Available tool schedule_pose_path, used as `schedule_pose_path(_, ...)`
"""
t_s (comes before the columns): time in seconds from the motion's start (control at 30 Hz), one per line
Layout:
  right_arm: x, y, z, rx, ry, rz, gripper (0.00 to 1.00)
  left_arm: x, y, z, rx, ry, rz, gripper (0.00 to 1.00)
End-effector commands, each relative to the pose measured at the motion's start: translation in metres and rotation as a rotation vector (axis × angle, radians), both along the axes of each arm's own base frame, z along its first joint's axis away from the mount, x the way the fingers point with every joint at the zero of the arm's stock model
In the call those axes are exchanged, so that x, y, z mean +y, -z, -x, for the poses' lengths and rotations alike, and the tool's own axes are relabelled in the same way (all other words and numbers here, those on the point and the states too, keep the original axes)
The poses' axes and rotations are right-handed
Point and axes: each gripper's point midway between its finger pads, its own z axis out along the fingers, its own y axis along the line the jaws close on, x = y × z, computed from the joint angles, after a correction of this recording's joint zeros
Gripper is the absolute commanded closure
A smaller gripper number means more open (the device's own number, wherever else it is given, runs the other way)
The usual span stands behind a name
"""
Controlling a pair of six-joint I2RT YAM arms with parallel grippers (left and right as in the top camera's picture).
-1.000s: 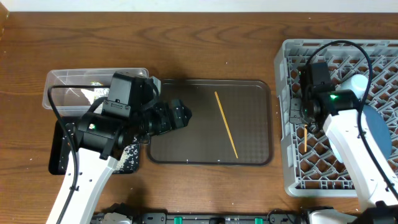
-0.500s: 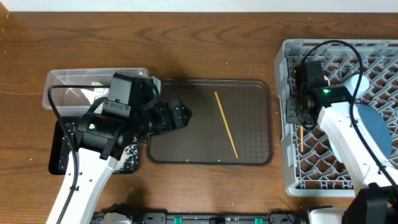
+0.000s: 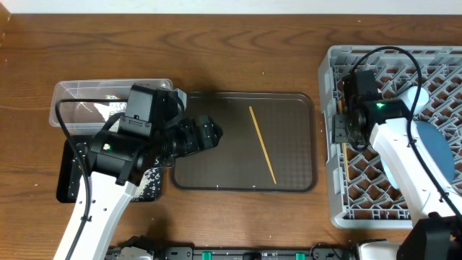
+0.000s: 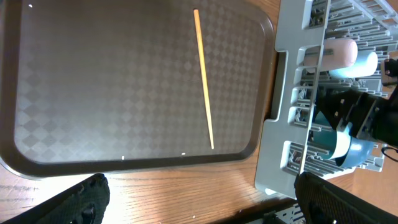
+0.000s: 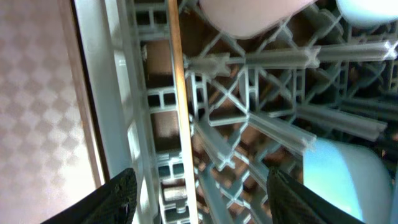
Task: Sort waste into correct bins and load items into the dishwasher rack
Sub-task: 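Lower the held chopstick into the rack's left edge and release, then move the right gripper left back to the chopstick on the tray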
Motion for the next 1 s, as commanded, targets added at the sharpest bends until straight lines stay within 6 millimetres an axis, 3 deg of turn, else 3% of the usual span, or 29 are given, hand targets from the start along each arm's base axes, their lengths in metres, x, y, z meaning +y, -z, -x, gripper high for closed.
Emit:
schedule_pose_path(0.0,0.019,-0.027,-0.009,-0.056,-0.046,-0.093,0.29,-0.001,-0.005,-0.002,-0.016,0.012,0.006,0.02)
schedule_pose_path(0.13,0.051,-0.057,-0.014,-0.108,-0.106,-0.253,0.18,-0.001,-0.005,-0.002,-0.016,0.012,0.006,0.02)
schedule_pose_path(0.2,0.073,-0.071,-0.015,-0.138,-0.151,-0.367,0.03,-0.001,-0.005,-0.002,-0.016,0.012,0.006,0.02)
schedule_pose_path(0.33,0.118,-0.09,-0.013,-0.159,-0.251,-0.616,0.01,-0.001,-0.005,-0.002,-0.016,0.012,0.006,0.02)
schedule_pose_path(0.4,0.127,-0.092,-0.012,-0.151,-0.272,-0.661,0.01,-0.001,-0.005,-0.002,-0.016,0.012,0.006,0.02)
schedule_pose_path(0.63,0.146,-0.075,-0.005,-0.121,-0.325,-0.662,0.48,-0.001,-0.005,-0.002,-0.016,0.012,0.006,0.02)
schedule_pose_path(0.8,0.166,-0.062,-0.001,-0.115,-0.388,-0.668,0.95,-0.001,-0.005,-0.002,-0.016,0.012,0.006,0.02)
schedule_pose_path(0.97,0.175,-0.048,-0.004,-0.13,-0.339,-0.6,0.99,-0.001,-0.005,-0.002,-0.016,0.012,0.006,0.02)
